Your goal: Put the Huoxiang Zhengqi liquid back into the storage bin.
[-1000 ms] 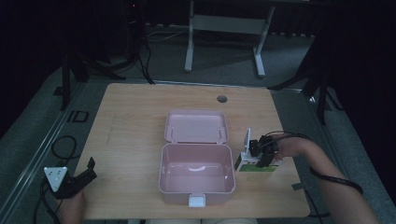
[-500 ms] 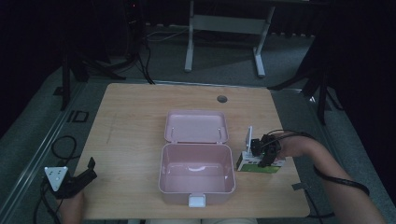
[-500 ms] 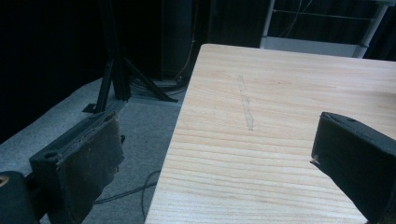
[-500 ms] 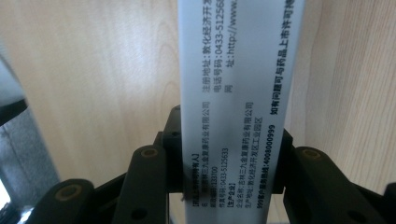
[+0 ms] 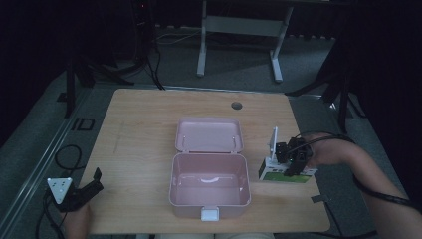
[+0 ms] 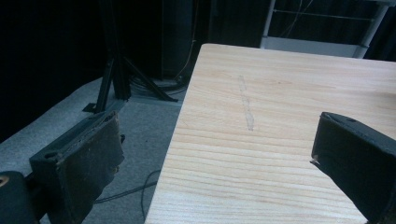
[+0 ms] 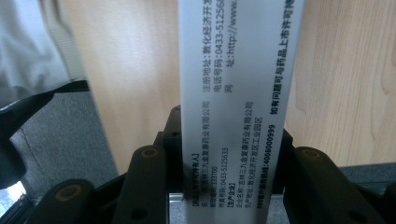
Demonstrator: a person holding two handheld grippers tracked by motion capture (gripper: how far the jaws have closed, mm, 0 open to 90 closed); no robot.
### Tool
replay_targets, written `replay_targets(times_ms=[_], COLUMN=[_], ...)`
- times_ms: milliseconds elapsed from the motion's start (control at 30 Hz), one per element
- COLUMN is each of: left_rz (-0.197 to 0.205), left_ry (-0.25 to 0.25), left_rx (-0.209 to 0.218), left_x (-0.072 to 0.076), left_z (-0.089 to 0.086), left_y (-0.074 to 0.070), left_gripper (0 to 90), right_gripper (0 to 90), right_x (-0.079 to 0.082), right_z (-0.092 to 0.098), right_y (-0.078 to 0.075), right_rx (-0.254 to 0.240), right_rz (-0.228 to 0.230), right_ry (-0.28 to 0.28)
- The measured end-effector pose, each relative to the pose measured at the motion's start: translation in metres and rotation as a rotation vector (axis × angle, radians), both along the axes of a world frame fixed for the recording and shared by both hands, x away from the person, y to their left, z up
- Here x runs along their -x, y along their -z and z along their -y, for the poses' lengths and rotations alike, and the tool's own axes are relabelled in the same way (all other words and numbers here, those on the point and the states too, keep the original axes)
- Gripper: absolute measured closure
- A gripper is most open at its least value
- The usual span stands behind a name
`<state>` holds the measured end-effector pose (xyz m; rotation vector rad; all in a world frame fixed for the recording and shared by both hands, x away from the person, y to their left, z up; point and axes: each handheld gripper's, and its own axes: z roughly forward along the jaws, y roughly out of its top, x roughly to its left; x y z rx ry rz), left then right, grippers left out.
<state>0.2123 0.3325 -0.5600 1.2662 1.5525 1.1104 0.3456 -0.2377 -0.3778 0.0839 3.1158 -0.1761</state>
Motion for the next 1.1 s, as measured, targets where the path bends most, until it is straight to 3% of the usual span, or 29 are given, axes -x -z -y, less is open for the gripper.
replay_targets(times_ms=[133, 167, 267, 300, 333, 533, 567, 733, 1100], left_rz=[0.006, 0.005, 0.003, 0.006, 0.006, 0.007, 0.006, 0.0, 0.003], left_ry=[-0.002, -0.002, -0.001, -0.003, -0.003, -0.003, -0.003, 0.002, 0.002], left_rx=[0.006, 0.006, 0.007, 0.007, 0.008, 0.009, 0.009, 0.012, 0.01], left_x=[0.0, 0.0, 0.0, 0.0, 0.0, 0.001, 0.001, 0.0, 0.001], left_z=[0.0, 0.0, 0.0, 0.0, -0.001, 0.0, -0.001, -0.001, -0.001], left_y=[0.0, 0.0, 0.0, 0.0, 0.0, 0.0, 0.0, 0.0, 0.0], left_gripper=[2.1, 2.1, 2.1, 2.1, 2.1, 2.1, 2.1, 2.1, 2.1], right_gripper=[62.9, 62.9, 63.0, 63.0, 63.0, 63.0, 62.9, 62.9, 62.7], right_x=[0.007, 0.012, 0.014, 0.016, 0.023, 0.03, 0.034, 0.039, 0.043], right_z=[-0.003, -0.006, -0.007, -0.009, -0.016, -0.027, -0.036, -0.051, -0.103], right_y=[-0.016, -0.028, -0.035, -0.041, -0.058, -0.073, -0.081, -0.085, -0.075], right_rx=[-0.012, -0.021, -0.026, -0.026, -0.023, -0.021, -0.029, -0.02, -0.013], right_rz=[-0.004, 0.003, 0.005, 0.006, 0.016, 0.024, 0.036, 0.04, 0.018], right_ry=[0.005, -0.005, -0.001, 0.001, -0.001, -0.007, -0.016, -0.049, -0.09])
